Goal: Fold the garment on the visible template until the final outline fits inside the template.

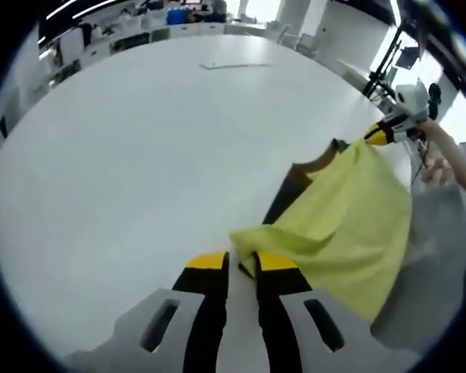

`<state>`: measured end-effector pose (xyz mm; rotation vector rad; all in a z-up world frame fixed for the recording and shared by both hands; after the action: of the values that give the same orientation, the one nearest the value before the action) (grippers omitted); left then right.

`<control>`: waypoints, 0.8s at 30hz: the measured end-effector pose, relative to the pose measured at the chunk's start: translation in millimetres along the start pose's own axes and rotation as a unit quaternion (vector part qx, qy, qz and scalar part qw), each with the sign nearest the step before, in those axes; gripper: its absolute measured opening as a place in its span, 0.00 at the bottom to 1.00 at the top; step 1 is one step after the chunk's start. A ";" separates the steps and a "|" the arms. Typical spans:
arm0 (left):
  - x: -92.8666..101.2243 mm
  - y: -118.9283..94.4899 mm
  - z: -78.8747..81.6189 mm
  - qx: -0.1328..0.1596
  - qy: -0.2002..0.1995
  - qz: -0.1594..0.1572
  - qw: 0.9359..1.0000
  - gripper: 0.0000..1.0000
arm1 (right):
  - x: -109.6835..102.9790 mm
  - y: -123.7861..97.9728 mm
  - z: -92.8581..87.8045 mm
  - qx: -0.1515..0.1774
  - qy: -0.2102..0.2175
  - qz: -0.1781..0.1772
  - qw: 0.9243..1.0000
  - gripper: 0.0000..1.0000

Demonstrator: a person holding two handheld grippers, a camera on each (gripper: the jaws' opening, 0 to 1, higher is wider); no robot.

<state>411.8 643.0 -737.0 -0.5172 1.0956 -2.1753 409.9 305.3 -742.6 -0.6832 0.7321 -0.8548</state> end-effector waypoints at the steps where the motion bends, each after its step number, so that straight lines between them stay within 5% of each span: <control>1: 0.4 0.7 0.0 0.000 -0.001 -0.001 1.000 0.10 | 0.0 0.5 -0.2 -0.001 0.001 0.001 1.000 0.08; 18: -0.8 5.9 -5.0 -0.001 -0.045 -0.007 0.999 0.02 | 4.1 4.6 0.1 0.007 0.031 0.007 0.999 0.02; 24: -0.9 5.6 -6.6 0.001 -0.048 -0.008 0.999 0.02 | 7.4 7.8 -6.5 0.003 0.039 0.004 0.999 0.17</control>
<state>410.6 644.9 -745.4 -0.6239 1.0421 -2.1414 411.3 301.3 -754.4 -0.6439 0.8018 -0.8796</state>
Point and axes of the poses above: the point that each gripper's makers call its tool centre point, and the gripper's own axes: y roughly forward along the fingers, x roughly to its right, z roughly out of its top, the point moved 1 cm from there along -y, roughly backward along the fingers, and after that the axes turned 13 degrees about y, right-handed, at the moved point
